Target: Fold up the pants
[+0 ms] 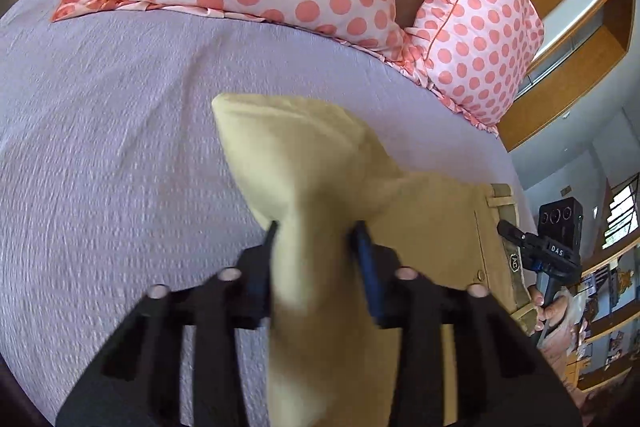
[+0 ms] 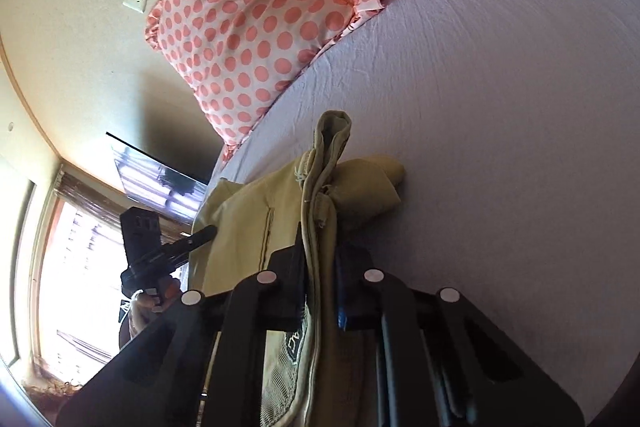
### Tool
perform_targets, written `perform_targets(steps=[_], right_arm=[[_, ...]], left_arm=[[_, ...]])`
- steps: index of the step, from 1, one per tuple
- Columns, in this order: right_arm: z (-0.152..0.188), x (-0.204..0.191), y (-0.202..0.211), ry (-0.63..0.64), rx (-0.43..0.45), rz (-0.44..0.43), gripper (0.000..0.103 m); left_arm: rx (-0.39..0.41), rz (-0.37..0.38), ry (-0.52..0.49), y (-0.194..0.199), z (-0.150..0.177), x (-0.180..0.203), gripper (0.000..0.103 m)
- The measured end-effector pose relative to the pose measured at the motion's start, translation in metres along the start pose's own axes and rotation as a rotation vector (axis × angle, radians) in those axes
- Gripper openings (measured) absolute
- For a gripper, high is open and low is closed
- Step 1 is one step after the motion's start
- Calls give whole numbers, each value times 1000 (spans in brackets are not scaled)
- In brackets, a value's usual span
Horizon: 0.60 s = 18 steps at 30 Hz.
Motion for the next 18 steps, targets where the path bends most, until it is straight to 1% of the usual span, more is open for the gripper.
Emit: perform_targets(steps=[1,2,4,6,8,11,14,15,16,17,18], right_arm=[[-3,-2,0,-3,4,-20,11],[-6,-6,-1,4,7,-30,11],[-16,-15,-6,35,12,-32,11],[-32,-21,-13,60,23,-32,11],[-54,-25,-20,77,49,-30,10],[-89,-24,-34,88,107,-3,10],[-118,-12,-48,87,167,61,10],[-123,-5,-54,86,172,99,11],[-126,1,-63,96,158,155,11],[-125,8,-72,108,125,229,15],[-123,13,-76,110,100,290,23]], left_arm=[[4,13,13,2,-2,-2,13],[11,10,12,3,-4,-2,11],[27,-26,-27,4,-10,6,6],[47,-57,-64,2,-23,14,5],[75,-76,-76,-4,-45,22,4],[131,-129,-97,-24,-83,32,4],[179,-220,-154,-58,-111,38,5],[182,-267,-177,-71,-115,38,8],[172,-323,-194,-84,-117,36,12],[161,-346,-204,-91,-116,35,14],[166,-355,-208,-91,-114,34,20]])
Point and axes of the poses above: each gripper's, at about its wrist camera, not at the fingertips, and y roughly against the way its jaws point, x to its right, z to its underside, the point moved 1 cm from there along -y, roughly the way its jaws point, and after that the axes turned 9 degrees about x, right-handed, at the moved point
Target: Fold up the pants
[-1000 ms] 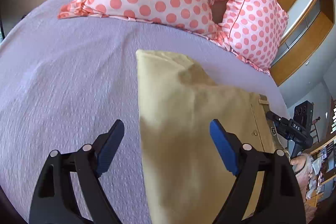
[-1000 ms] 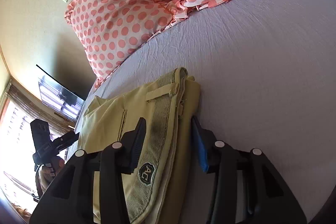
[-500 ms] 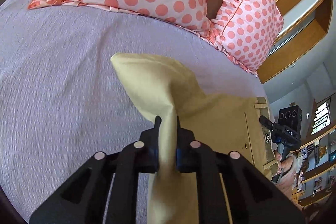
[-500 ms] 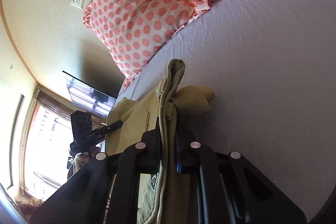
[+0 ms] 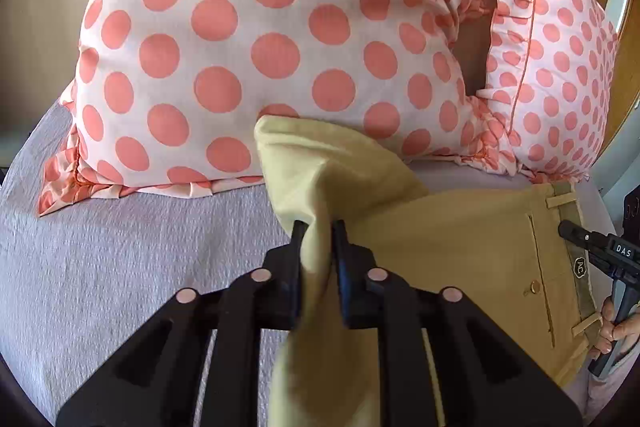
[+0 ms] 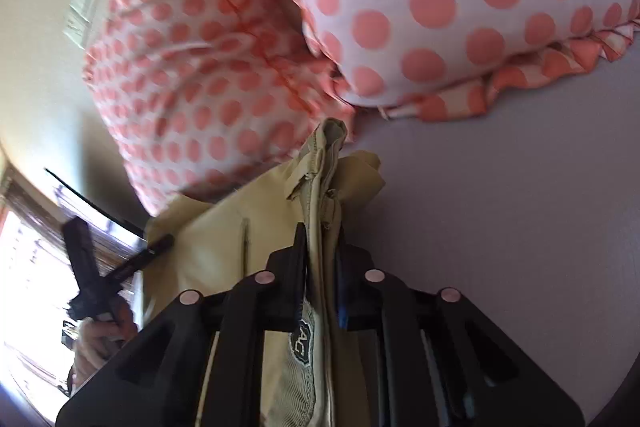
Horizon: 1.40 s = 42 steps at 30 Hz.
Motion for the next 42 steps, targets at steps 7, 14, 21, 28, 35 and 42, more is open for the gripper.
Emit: perform_targets(steps=[7,14,21,28,35,42], right_arm=[[11,-27,59,79,114,-64,60],[39,-26,18,-40,-44,-45,62],[76,-63,78,166,76,153,95],[163,-101,103,405,84,296,102],[195,-106,88,433,37,375,102],[200,-106,85,440,26,437,102]], left_arm=[[152,85,16,81,19,-1,50],[-94,183,86,30,53,28,47],[6,39,-9,92,79,30,70],[-10,-37,-67,148,157,36,88],[-16,-89,-75,147,178,41,98],[7,-121,-107,145,182,42,101]])
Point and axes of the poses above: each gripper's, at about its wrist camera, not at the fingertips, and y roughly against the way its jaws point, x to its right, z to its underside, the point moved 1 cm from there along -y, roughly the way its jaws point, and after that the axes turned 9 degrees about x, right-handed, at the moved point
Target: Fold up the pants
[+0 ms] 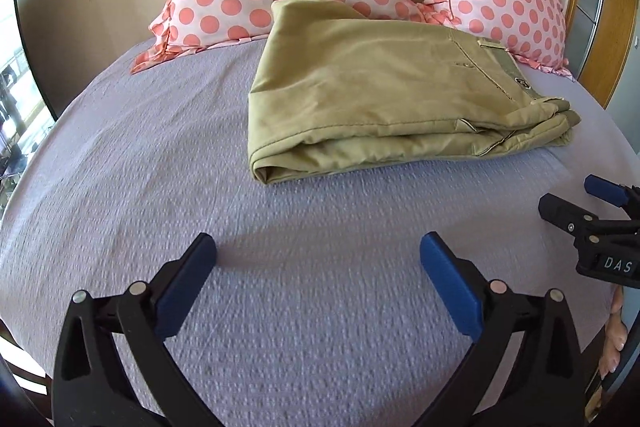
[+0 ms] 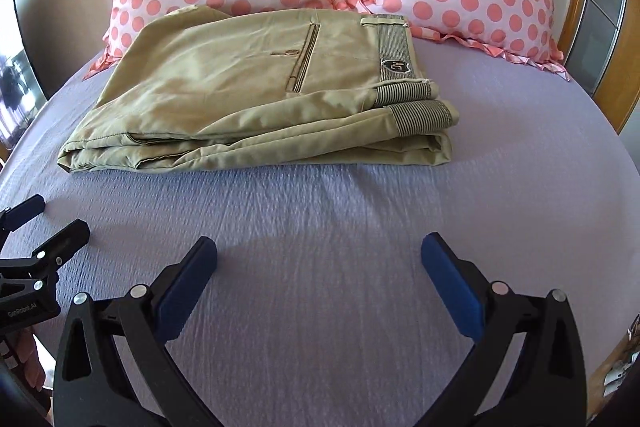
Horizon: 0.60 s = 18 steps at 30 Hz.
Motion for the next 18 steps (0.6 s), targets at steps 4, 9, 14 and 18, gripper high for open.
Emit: perform_targets(steps=[4,9,14,18], right_arm=[[0,0,0,-5,3,7,102],[-1,0,0,-4,3,5,102],[-1,0,0,-4,3,4,102],[-1,0,0,-4,3,4,102]], left_arm=[[4,-8,5,-2,-2,-1,101],[4,-8,4,-2,-2,-1,101],[5,-8,5,-2,-2,-1,101],[5,-8,5,-2,-2,0,101]])
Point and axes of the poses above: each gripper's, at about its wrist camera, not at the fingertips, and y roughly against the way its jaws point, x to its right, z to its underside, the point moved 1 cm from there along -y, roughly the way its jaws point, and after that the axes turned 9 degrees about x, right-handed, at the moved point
